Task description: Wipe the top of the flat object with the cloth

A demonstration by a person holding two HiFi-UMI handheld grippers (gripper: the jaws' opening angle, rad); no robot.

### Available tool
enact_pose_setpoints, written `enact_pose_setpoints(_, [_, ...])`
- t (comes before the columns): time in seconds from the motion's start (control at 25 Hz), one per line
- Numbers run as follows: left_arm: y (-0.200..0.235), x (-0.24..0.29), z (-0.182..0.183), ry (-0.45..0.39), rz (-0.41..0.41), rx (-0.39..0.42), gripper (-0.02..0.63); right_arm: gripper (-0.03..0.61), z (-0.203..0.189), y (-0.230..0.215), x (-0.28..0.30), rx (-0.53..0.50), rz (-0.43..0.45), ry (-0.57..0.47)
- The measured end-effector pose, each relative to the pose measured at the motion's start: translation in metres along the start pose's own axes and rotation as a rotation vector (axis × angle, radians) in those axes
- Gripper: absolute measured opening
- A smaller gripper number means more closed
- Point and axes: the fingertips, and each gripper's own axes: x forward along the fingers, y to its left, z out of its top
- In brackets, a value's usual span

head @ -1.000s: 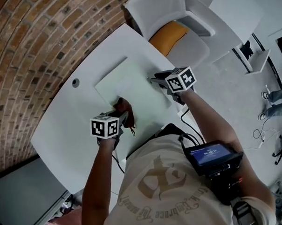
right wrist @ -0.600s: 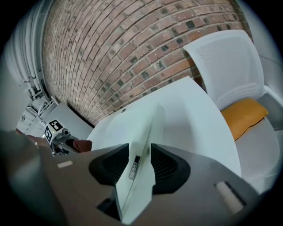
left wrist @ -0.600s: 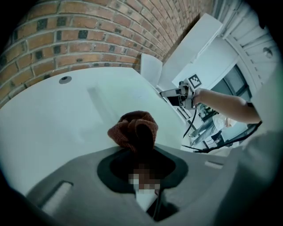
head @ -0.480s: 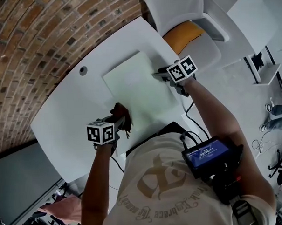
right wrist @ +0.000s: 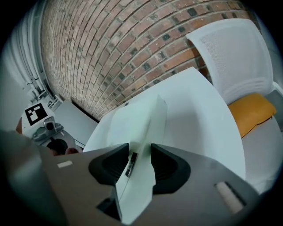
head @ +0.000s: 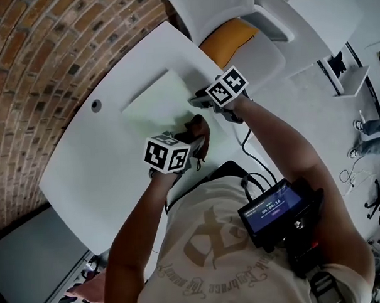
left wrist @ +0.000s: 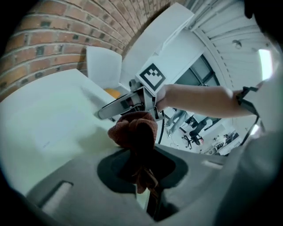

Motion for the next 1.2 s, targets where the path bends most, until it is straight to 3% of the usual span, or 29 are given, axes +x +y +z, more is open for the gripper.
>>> enact_pose_setpoints(0.2, [-0.003, 0.043, 0.023, 0.063, -0.018, 0.047, 0.075, 0.172, 0.0, 0.0, 0.002, -0.004, 0.016, 0.034])
enact_pose_setpoints(0.48, [0.012, 0.042, 0.014, 0.093, 0.03, -0.031, 0.075, 0.176, -0.002, -0.001, -0.002, 0.002, 0.037, 0.029])
enact_pose_setpoints(0.64, [0.021, 0.016, -0.012, 0.101, 0.073, -0.061, 0.075, 0.178, -0.003, -0.001, -0.002, -0.002, 0.042, 0.037])
enact_pose_setpoints(0.96, [0.044, -0.043, -0.074, 0.037, 0.142, -0.219, 0.075, 0.181, -0.003, -0.001, -0.001, -0.007, 0.031, 0.041])
enact_pose_setpoints(1.2, [0.059, -0.081, -0.119, 0.048, 0.219, -0.285, 0.077, 0.181, -0.003, -0.001, 0.0, -0.006, 0.028, 0.04])
